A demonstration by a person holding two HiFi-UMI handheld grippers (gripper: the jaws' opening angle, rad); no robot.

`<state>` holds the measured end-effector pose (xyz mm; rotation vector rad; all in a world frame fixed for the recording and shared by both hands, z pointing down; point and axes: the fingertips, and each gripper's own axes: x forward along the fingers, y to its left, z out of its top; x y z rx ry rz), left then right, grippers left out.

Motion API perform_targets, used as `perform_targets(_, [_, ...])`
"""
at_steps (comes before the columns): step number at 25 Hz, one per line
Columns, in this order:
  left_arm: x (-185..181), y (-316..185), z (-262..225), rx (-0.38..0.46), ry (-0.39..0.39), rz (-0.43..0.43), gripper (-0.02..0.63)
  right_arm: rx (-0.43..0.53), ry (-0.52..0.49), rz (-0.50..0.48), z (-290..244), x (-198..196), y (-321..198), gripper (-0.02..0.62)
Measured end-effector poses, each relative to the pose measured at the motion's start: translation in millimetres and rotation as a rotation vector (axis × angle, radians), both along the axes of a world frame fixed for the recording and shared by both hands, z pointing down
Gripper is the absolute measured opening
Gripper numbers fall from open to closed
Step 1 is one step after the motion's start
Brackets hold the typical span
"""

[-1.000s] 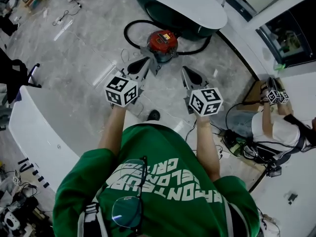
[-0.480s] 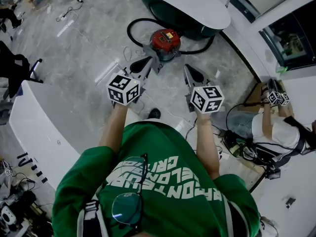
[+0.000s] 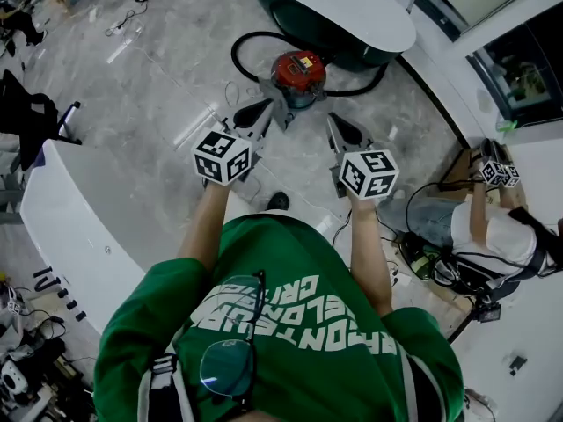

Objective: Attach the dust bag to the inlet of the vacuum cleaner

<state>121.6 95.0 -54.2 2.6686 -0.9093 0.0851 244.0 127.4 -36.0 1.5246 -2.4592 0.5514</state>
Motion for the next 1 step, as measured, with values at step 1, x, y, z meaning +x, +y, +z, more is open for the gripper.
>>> perform_targets(1, [0.6, 0.3, 0.4, -0.002, -0.002, 0.0, 0.005, -0.001, -0.001, -0.001, 0.3, 0.2, 0.2, 0.009])
